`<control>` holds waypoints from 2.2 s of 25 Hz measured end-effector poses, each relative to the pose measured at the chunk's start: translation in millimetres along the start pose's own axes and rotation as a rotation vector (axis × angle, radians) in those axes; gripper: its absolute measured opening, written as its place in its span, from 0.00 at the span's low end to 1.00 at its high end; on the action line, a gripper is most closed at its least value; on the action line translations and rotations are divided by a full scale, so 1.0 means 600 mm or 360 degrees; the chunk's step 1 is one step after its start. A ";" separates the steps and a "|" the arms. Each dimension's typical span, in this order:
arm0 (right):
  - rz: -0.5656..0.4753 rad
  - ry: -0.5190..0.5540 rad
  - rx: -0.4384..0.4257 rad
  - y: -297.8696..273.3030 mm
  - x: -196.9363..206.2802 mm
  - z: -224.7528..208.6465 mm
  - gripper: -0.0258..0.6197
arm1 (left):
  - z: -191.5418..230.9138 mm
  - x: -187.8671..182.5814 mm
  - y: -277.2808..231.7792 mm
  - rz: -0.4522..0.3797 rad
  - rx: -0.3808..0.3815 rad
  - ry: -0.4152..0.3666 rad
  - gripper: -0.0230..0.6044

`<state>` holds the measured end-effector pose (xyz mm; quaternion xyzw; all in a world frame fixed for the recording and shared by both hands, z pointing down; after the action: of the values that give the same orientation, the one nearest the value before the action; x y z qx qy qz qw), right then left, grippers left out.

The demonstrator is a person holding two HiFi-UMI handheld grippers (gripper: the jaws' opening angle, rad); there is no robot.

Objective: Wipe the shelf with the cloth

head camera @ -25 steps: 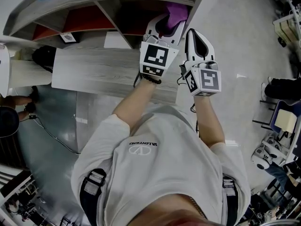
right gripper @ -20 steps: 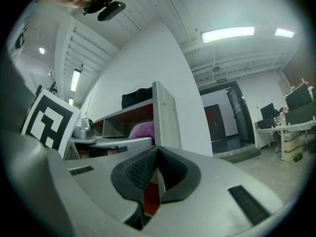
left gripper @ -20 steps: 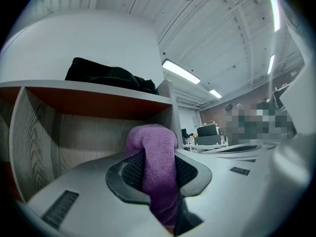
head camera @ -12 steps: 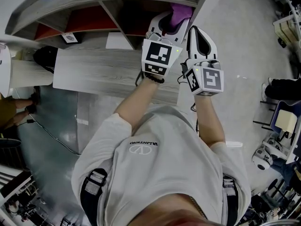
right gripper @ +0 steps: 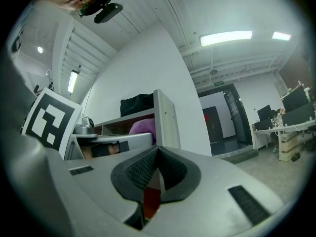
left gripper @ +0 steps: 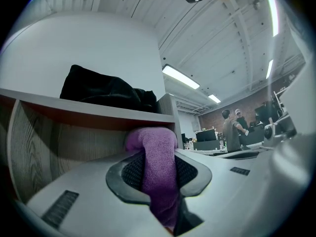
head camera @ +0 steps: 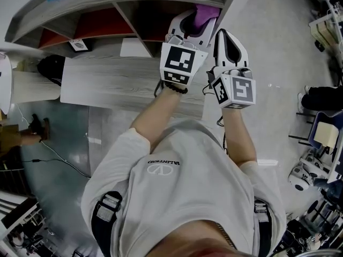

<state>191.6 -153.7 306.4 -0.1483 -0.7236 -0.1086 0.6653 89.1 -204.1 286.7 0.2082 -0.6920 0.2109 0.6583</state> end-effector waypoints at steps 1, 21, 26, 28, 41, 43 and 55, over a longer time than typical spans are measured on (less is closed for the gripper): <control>0.0001 0.0001 0.0002 0.001 0.000 0.000 0.04 | 0.001 -0.004 0.000 -0.0008 0.0000 0.0000 0.20; 0.0004 0.0027 -0.0003 -0.002 -0.004 0.031 0.04 | 0.044 -0.019 0.028 -0.0054 -0.0069 0.0045 0.20; 0.0021 0.0022 -0.0008 -0.012 0.006 0.047 0.04 | 0.075 -0.012 0.041 -0.0040 -0.0107 0.0068 0.20; 0.0026 0.0022 -0.0011 -0.014 0.008 0.051 0.04 | 0.082 -0.012 0.045 -0.0046 -0.0119 0.0065 0.20; 0.0050 0.0036 -0.0077 -0.042 0.009 0.099 0.04 | 0.135 -0.018 0.076 -0.0080 -0.0182 0.0059 0.20; 0.0053 0.0034 -0.0089 -0.049 0.009 0.106 0.04 | 0.145 -0.015 0.081 -0.0066 -0.0195 0.0065 0.20; 0.0090 0.0032 -0.0135 -0.074 0.023 0.143 0.04 | 0.199 -0.009 0.109 -0.0069 -0.0288 0.0100 0.20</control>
<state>94.8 -163.5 313.8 -0.1955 -0.7073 -0.1219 0.6684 -46.1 -218.0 275.1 0.1561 -0.6826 0.1398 0.7001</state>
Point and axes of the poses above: the fingertips, and each gripper's own axes: y backward along the fingers, z to its left, x out of its underside, the point moved 7 cm from there along y, backward along the fingers, and after that the axes turned 7 degrees about z, right-handed, at the moved point
